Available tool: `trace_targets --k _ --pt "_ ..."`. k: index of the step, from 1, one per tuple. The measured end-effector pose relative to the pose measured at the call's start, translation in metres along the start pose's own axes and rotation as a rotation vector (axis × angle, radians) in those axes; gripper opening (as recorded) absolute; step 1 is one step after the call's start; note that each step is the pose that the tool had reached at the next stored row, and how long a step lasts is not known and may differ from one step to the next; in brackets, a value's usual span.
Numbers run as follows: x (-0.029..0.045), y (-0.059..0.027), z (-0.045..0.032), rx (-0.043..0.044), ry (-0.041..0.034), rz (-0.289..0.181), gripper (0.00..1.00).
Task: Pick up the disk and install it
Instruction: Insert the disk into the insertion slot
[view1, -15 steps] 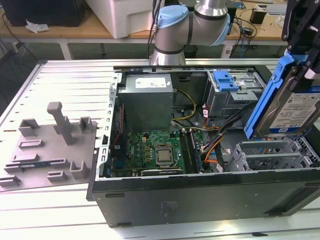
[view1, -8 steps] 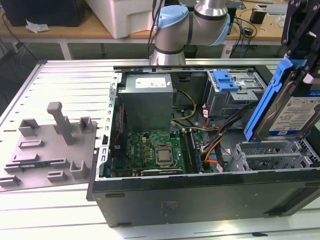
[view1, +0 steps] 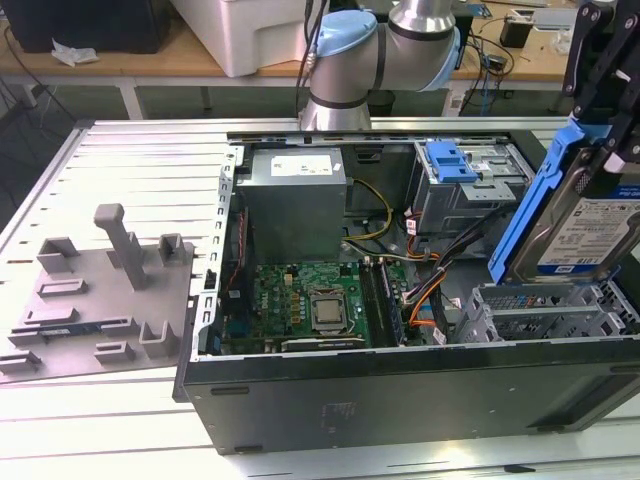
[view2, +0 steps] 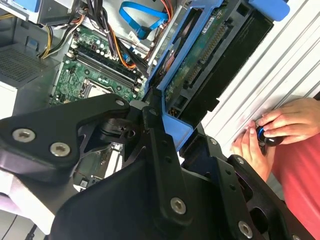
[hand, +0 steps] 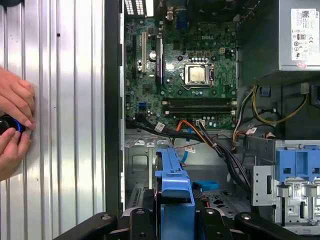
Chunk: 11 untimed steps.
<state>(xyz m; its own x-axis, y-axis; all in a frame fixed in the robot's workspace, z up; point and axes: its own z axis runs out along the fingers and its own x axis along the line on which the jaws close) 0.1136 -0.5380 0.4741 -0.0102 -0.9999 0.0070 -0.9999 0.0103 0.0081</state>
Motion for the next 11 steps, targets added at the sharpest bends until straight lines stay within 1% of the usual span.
trace_targets --k 4,7,11 --pt "-0.0007 0.0000 0.0011 -0.0001 0.0000 0.010 0.37" --pt "-0.0037 0.0000 0.0026 -0.0001 0.0000 0.011 0.37" --pt "-0.0040 0.0000 0.0033 -0.0001 0.0004 0.011 0.37"
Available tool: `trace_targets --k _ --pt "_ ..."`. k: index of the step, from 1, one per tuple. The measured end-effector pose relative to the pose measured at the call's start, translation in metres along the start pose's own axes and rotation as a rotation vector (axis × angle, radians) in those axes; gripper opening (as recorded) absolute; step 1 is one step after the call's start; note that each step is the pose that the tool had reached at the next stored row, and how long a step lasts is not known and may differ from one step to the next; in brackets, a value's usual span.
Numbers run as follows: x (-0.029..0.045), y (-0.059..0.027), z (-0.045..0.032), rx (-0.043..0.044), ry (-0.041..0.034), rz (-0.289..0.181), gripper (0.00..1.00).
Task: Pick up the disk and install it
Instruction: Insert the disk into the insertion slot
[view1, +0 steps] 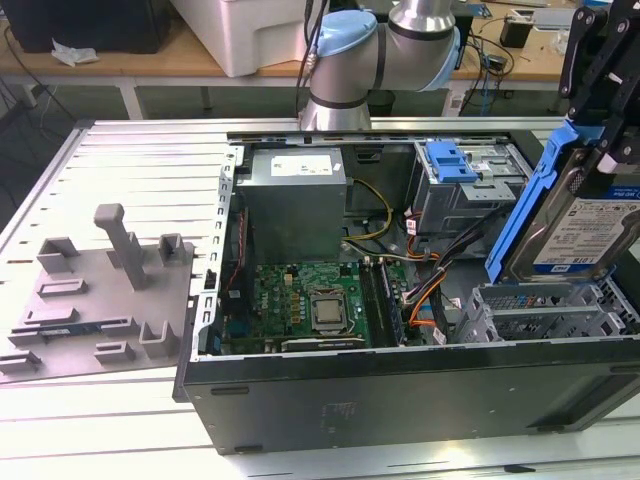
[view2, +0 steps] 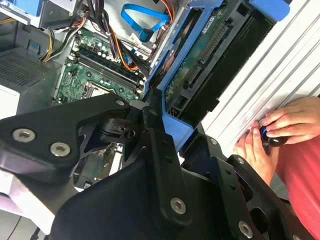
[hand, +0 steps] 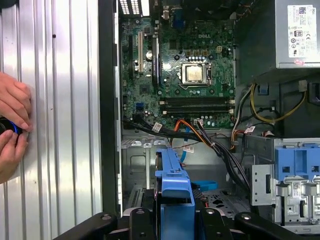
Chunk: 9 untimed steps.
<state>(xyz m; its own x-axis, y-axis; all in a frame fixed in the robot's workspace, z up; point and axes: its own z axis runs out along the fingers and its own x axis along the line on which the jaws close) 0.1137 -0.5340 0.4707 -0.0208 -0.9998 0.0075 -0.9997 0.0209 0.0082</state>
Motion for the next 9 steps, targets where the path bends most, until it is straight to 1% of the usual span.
trace_targets --k 9 --pt "0.0000 0.0000 0.0001 0.0000 0.0010 -0.005 0.37"
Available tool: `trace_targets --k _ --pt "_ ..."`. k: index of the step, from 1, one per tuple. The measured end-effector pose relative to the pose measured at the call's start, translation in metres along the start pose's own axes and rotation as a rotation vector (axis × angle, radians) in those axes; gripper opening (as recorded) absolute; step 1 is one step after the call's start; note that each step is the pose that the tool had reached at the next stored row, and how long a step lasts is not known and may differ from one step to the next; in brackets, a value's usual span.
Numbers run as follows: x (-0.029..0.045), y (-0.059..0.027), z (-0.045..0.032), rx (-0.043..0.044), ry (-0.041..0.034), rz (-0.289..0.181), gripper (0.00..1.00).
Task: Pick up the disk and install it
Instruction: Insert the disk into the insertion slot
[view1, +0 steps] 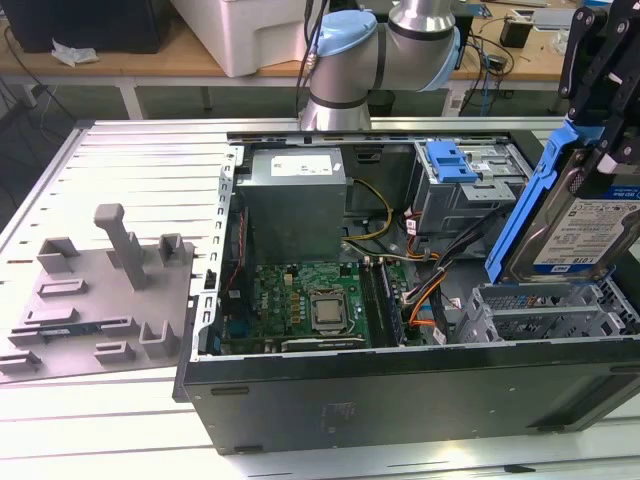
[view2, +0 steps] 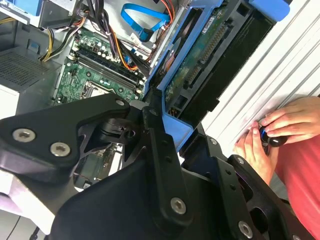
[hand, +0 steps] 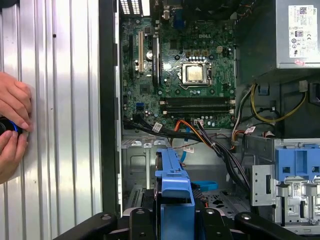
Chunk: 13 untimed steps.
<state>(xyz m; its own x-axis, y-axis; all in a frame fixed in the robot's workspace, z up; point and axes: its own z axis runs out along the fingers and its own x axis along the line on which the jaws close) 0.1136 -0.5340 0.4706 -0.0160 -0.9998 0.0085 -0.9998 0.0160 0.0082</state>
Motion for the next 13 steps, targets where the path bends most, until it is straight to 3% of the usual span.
trace_targets --k 13 --pt "0.0000 0.0000 0.0014 0.0003 0.0005 -0.031 0.37"
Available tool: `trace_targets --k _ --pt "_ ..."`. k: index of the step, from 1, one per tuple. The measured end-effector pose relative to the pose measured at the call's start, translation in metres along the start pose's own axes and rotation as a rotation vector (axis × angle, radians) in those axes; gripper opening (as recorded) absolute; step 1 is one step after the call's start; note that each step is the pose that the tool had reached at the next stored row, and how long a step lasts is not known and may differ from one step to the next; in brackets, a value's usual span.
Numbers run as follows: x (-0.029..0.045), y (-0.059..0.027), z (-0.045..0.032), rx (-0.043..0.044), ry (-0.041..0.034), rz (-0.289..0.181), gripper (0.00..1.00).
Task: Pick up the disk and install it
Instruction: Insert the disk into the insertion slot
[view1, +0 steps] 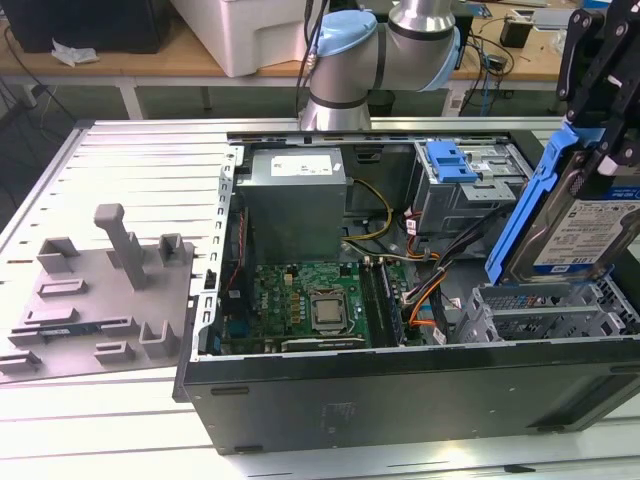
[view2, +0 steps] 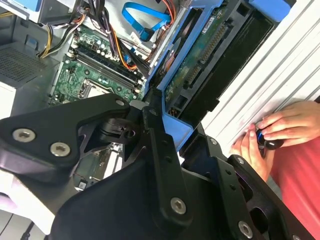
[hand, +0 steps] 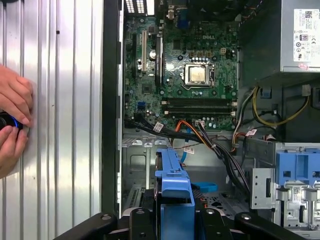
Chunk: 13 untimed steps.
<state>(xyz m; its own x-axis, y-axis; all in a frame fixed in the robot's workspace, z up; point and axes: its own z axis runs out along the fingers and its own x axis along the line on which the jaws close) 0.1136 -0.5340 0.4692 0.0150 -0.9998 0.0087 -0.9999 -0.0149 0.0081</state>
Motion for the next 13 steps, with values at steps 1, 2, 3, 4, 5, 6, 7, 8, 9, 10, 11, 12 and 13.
trace_targets --k 1,2,3,4,5,6,7,8,9,10,11,12,13 --pt "0.0001 0.0000 0.0002 0.0000 0.0000 -0.001 0.37" --pt "0.0003 0.0000 0.0005 0.0000 0.0000 -0.001 0.37" --pt "0.0008 0.0000 0.0009 0.0000 -0.0004 -0.001 0.37" --pt "0.0012 0.0000 0.0011 0.0000 -0.0005 -0.001 0.37" --pt "0.0014 0.0001 0.0012 0.0000 -0.0006 -0.001 0.37" --pt "0.0018 0.0001 0.0014 0.0000 -0.0008 -0.001 0.37" --pt "0.0020 0.0001 0.0016 0.0000 -0.0010 -0.001 0.37" --pt "0.0022 0.0000 0.0019 0.0000 -0.0013 -0.002 0.37" --pt "0.0025 0.0000 0.0021 0.0000 -0.0014 -0.002 0.37" --pt "0.0026 0.0000 0.0023 0.0000 -0.0011 -0.002 0.37" --pt "0.0026 0.0000 0.0025 0.0000 -0.0011 -0.003 0.37" --pt "0.0026 0.0000 0.0029 0.0000 -0.0013 -0.003 0.37" --pt "0.0026 0.0000 0.0031 0.0000 -0.0013 -0.004 0.37"
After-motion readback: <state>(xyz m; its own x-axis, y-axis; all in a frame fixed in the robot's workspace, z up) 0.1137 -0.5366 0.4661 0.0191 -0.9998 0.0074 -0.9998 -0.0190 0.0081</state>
